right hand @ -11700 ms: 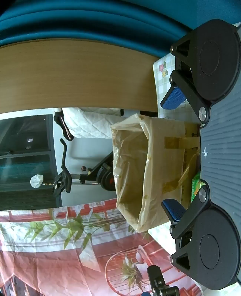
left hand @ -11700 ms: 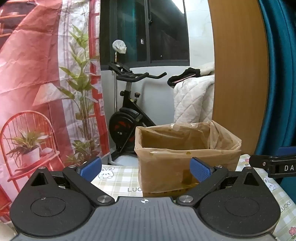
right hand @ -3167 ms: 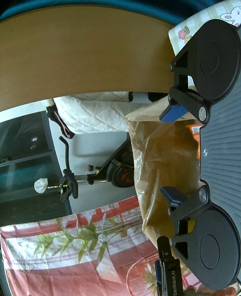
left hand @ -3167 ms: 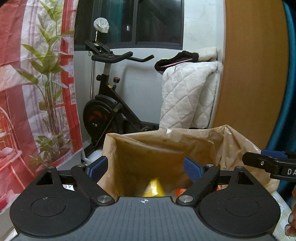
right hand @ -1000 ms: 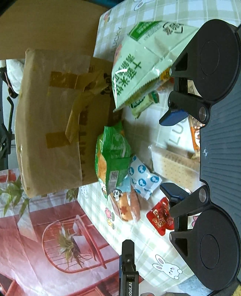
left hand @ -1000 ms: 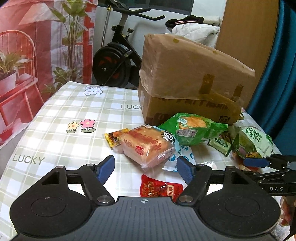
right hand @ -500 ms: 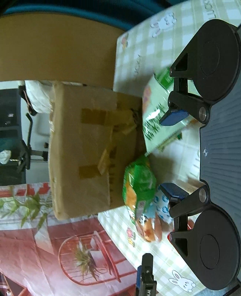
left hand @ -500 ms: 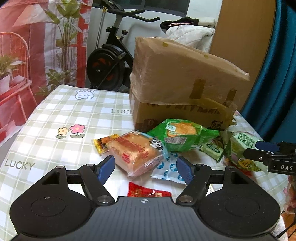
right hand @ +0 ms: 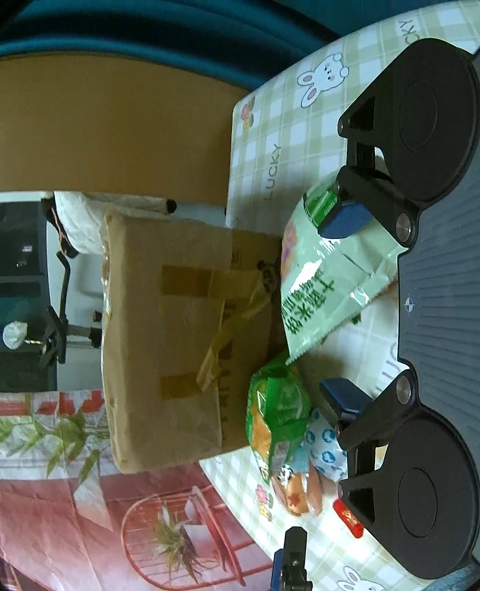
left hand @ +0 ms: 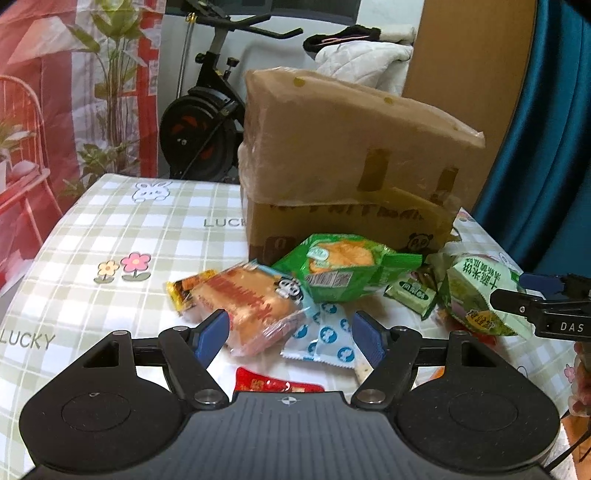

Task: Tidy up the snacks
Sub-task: 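Move the left tool to the small red packet while the right tool approaches the white cracker packet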

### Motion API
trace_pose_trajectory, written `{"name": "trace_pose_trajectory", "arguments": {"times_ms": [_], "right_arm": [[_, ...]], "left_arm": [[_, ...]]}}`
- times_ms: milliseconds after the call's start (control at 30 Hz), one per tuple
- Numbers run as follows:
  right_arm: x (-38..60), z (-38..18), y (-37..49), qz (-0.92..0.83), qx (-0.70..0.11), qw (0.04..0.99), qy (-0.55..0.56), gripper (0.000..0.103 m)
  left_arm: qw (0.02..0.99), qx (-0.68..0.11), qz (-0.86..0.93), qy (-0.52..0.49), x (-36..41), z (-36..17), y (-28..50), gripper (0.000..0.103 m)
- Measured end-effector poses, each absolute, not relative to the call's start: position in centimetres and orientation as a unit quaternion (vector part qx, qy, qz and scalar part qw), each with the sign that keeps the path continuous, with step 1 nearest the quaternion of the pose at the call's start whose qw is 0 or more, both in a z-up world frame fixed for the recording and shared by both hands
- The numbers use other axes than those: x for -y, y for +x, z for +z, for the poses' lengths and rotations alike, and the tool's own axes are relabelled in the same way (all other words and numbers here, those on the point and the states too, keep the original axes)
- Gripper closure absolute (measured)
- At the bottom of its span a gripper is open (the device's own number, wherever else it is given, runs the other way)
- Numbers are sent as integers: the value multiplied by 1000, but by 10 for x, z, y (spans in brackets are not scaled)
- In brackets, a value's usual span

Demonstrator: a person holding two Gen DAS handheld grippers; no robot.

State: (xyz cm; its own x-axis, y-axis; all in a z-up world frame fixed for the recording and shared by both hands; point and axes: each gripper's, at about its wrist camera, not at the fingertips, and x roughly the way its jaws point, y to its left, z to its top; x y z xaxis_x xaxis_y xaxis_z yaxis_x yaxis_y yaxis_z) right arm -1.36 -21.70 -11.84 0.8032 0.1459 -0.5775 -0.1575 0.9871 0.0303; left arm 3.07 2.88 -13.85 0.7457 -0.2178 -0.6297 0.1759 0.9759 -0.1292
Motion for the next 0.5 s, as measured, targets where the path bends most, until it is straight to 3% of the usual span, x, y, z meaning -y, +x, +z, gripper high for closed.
{"name": "trace_pose_trajectory", "arguments": {"times_ms": [367,500], "right_arm": [[209,-127,-29,107,-321,941,0,24],[185,-141,-28,138,-348,927,-1,29]], "left_arm": [[922,-369,-119,-19,-29,-152,22,28],[919,-377,-110,-20,-43,-155,19,28]]}}
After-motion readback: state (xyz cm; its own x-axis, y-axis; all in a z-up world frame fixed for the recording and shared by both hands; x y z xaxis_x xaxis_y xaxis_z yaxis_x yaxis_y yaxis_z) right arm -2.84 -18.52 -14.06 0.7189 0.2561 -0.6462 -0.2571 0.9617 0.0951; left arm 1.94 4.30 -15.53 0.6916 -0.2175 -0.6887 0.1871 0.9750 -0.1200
